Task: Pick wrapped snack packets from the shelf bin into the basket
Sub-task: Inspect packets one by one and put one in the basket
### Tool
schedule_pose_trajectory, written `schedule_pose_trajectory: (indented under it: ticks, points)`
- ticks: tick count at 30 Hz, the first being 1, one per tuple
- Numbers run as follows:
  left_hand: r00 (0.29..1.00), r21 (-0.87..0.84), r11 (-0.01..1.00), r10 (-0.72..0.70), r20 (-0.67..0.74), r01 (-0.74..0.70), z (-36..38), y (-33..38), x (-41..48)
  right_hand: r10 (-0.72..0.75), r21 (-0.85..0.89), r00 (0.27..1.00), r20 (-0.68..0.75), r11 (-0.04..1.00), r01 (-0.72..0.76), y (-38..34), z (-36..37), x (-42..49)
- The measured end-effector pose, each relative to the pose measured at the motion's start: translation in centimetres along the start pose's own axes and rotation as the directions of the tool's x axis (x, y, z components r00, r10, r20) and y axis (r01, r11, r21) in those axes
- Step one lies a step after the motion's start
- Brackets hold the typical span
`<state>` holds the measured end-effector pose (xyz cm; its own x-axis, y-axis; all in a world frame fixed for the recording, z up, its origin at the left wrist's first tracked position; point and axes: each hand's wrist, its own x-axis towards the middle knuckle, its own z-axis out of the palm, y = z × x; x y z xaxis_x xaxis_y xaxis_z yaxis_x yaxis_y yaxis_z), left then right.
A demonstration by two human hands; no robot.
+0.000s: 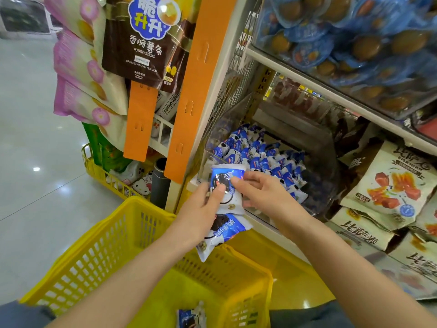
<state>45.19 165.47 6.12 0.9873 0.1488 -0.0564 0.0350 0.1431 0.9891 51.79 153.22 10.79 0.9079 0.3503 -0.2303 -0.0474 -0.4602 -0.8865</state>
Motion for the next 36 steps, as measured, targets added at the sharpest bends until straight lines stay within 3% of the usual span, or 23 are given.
schedule_pose_trajectory:
  ticks: [4,7,10,12,14,18,22,26,30,36]
  points:
    - [0.999,0.036,0.999,-0.016,0.03,0.015,-0.3,0.5,0.0,-0.073,-0.02,0.997,0.011,0.997,0.073,-0.5,-0.3,0.4]
    - [0.997,0.085,0.993,-0.078,-0.003,0.078,-0.7,0.1,0.2,-0.157,-0.034,0.978,-0.14,0.988,0.154,-1.3,-1.9,1.5]
    - [0.966,-0.087,0.964,-0.255,-0.053,0.25,-0.8,-0.3,0.8,-0.212,-0.064,0.91,-0.356,0.977,0.202,-2.1,-4.4,3.3]
    - [0.934,-0.239,0.915,-0.35,-0.073,0.324,-0.8,-0.1,1.1,-0.183,-0.148,0.903,-0.389,0.98,0.135,-1.7,-5.4,4.6]
    - [0.922,-0.32,0.888,-0.376,-0.089,0.332,-0.9,0.4,1.3,-0.138,-0.262,0.929,-0.342,0.964,0.047,-1.0,-5.7,5.7]
    - [0.946,-0.305,0.918,-0.301,-0.12,0.253,-1.3,0.6,1.5,0.014,-0.456,0.988,-0.156,0.886,-0.084,-0.1,-5.6,7.6]
    - [0.951,-0.301,0.931,-0.262,-0.161,0.206,-1.6,1.1,1.7,0.025,-0.642,0.999,-0.043,0.765,-0.047,0.0,-4.9,8.9]
    - [0.948,-0.267,0.947,-0.237,-0.215,0.176,-2.0,1.1,1.9,-0.026,-0.65,0.995,-0.093,0.759,-0.041,-0.4,-3.5,10.0]
    - [0.95,-0.232,0.959,-0.214,-0.229,0.16,-1.9,1.1,2.0,0.054,-0.463,0.997,-0.049,0.883,-0.071,-0.6,-3.4,10.4]
    - [0.949,-0.229,0.96,-0.212,-0.232,0.159,-1.7,0.9,2.1,0.062,-0.532,0.995,-0.073,0.842,-0.092,-0.2,-2.8,10.4]
